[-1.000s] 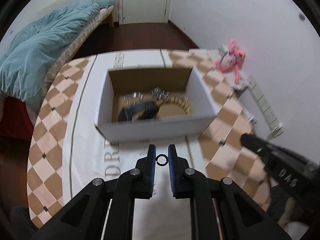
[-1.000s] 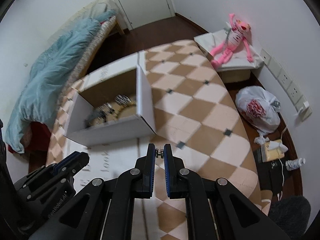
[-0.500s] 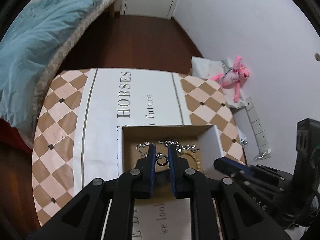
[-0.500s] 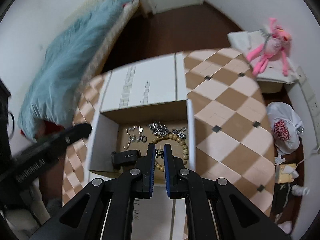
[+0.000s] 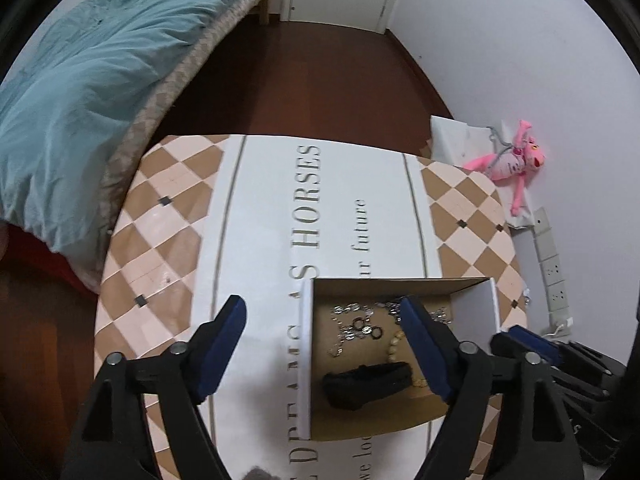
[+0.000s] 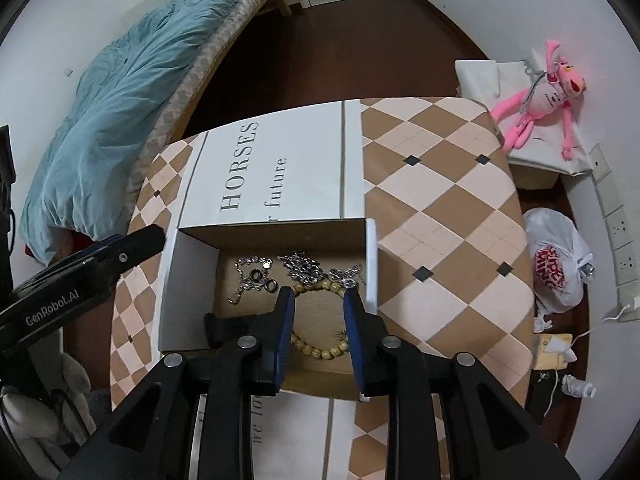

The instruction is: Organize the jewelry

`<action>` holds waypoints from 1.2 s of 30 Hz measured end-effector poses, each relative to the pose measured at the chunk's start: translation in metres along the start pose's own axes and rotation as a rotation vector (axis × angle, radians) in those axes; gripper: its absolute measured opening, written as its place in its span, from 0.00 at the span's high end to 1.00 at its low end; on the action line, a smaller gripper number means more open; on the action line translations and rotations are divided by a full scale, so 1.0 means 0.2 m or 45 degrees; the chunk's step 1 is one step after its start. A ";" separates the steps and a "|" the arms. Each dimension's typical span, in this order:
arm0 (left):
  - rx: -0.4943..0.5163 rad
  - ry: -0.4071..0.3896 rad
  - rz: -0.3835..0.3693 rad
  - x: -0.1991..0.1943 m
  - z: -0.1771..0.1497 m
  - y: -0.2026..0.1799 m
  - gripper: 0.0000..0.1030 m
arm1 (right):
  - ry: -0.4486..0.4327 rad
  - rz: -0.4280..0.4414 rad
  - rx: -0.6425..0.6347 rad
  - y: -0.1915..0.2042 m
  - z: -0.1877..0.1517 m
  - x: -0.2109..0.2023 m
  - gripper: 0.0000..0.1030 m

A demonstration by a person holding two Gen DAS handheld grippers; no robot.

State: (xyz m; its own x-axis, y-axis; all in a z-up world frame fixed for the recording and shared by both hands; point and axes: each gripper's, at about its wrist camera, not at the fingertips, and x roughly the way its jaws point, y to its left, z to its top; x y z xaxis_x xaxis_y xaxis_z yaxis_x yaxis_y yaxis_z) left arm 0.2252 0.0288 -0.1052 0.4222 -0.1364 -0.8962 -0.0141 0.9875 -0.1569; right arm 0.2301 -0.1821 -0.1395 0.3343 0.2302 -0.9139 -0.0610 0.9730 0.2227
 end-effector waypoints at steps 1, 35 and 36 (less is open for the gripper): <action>0.001 -0.011 0.021 -0.01 -0.01 0.01 0.18 | -0.006 -0.031 -0.007 0.01 -0.01 -0.01 0.64; 0.064 -0.291 0.186 -0.82 -0.44 -0.14 0.06 | -0.319 -0.326 -0.040 0.15 -0.43 -0.85 0.01; 0.063 -0.299 0.188 -0.85 -0.46 -0.14 0.06 | -0.341 -0.324 -0.043 0.16 -0.46 -0.91 0.01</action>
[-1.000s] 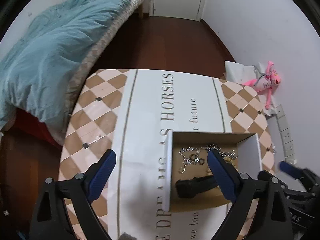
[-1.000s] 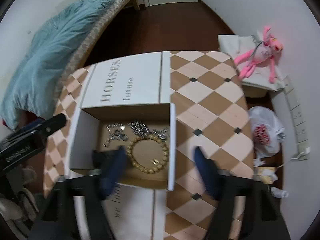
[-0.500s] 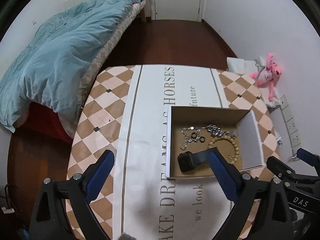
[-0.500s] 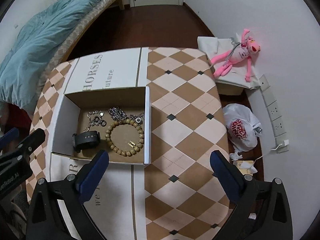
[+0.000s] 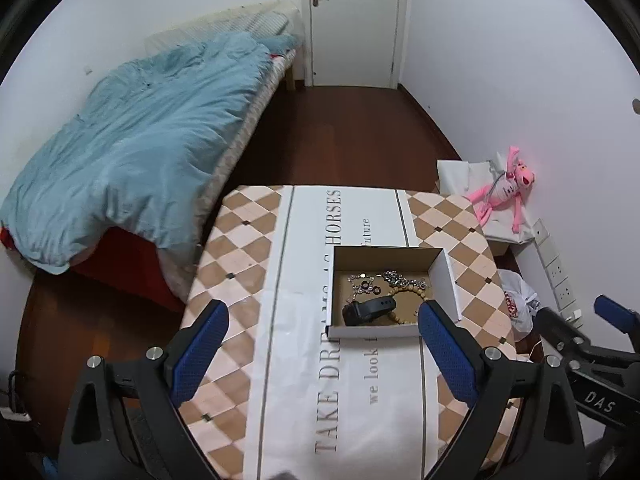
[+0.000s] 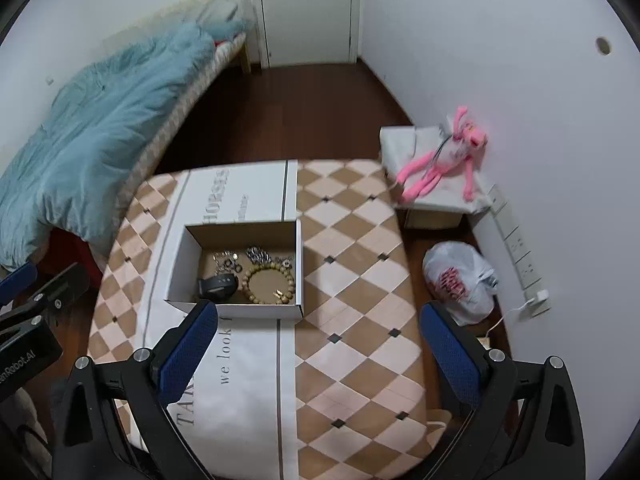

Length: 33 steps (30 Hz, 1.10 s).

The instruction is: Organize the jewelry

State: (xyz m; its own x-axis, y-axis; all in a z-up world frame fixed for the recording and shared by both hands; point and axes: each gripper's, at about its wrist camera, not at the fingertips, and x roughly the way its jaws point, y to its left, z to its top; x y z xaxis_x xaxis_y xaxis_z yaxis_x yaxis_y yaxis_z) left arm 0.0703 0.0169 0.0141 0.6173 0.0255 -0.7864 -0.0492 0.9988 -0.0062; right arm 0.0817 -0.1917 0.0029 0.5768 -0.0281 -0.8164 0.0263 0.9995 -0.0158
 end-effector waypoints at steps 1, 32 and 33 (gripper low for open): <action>0.002 -0.016 -0.002 -0.04 0.00 0.00 0.06 | -0.018 0.001 -0.002 0.00 0.00 -0.05 0.01; -0.015 -0.069 -0.006 -0.46 -0.01 -0.01 0.06 | -0.154 0.004 -0.064 0.07 0.00 -0.56 0.00; -0.013 -0.069 0.001 -0.45 0.00 -0.01 0.06 | -0.151 -0.003 -0.066 0.07 0.02 -0.55 0.00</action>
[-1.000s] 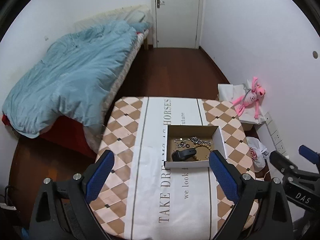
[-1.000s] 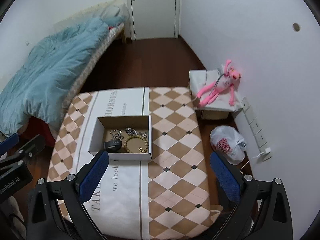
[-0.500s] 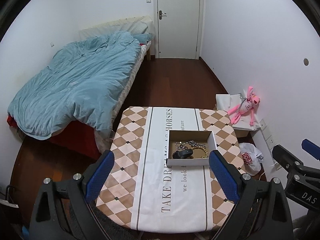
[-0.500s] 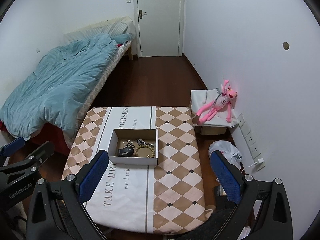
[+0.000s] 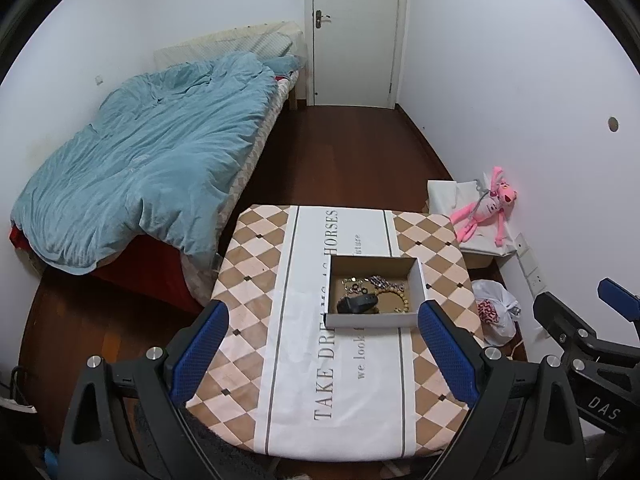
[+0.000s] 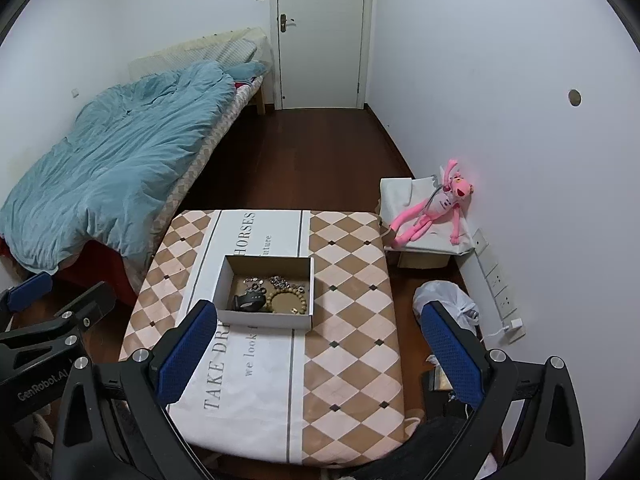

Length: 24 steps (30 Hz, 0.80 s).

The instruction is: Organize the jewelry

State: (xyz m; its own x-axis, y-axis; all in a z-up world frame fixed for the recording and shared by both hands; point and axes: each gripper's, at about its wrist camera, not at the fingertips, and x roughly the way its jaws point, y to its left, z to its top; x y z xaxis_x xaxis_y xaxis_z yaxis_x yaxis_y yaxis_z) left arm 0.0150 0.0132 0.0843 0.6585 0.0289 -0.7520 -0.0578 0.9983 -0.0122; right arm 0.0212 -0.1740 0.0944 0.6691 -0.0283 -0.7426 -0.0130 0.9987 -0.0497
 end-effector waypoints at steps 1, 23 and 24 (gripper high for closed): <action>0.001 0.003 0.003 0.01 0.01 0.00 0.06 | 0.005 -0.001 0.002 0.00 0.01 0.02 0.00; 0.026 0.138 0.024 0.33 0.05 -0.05 0.06 | 0.167 -0.068 0.002 -0.03 0.05 0.43 0.00; 0.025 0.141 0.023 0.34 0.05 -0.05 0.06 | 0.169 -0.067 0.003 -0.03 0.05 0.43 0.00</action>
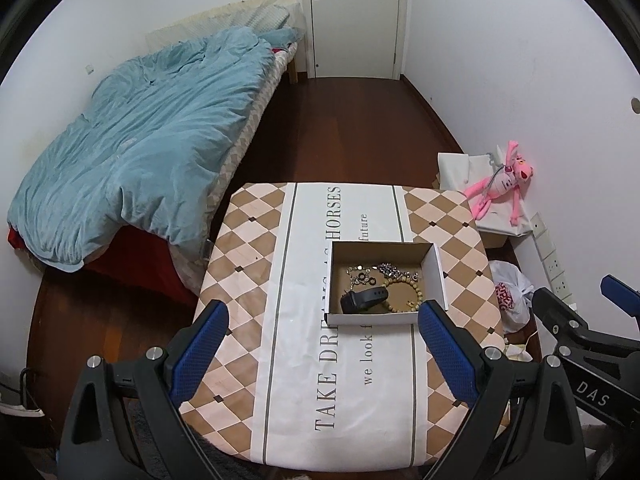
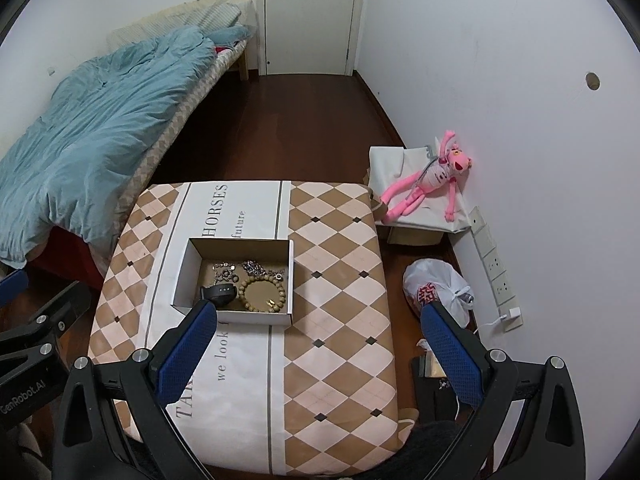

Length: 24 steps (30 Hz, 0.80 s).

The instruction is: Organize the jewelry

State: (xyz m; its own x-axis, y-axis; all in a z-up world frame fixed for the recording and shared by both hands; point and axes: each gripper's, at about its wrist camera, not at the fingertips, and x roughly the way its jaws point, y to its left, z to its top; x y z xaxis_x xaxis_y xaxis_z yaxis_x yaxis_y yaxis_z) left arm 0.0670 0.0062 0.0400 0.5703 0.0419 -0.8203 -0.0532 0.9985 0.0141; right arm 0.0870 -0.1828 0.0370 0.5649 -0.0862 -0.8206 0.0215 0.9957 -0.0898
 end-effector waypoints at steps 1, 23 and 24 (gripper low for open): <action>-0.001 0.003 -0.001 0.01 0.00 0.00 0.06 | 0.001 0.000 0.000 0.00 0.00 0.00 0.00; -0.005 0.036 -0.010 0.06 -0.03 0.02 0.06 | 0.025 0.009 -0.014 0.04 -0.02 0.03 0.00; -0.003 0.038 -0.011 0.07 -0.03 0.02 0.06 | 0.025 0.009 -0.014 0.04 -0.02 0.03 0.00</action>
State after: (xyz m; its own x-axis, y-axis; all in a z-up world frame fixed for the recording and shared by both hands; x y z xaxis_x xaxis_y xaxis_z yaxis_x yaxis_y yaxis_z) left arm 0.0691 0.0111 0.0255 0.5464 0.0322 -0.8369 -0.0503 0.9987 0.0056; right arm 0.0868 -0.1764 0.0297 0.5488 -0.0801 -0.8321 0.0088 0.9959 -0.0900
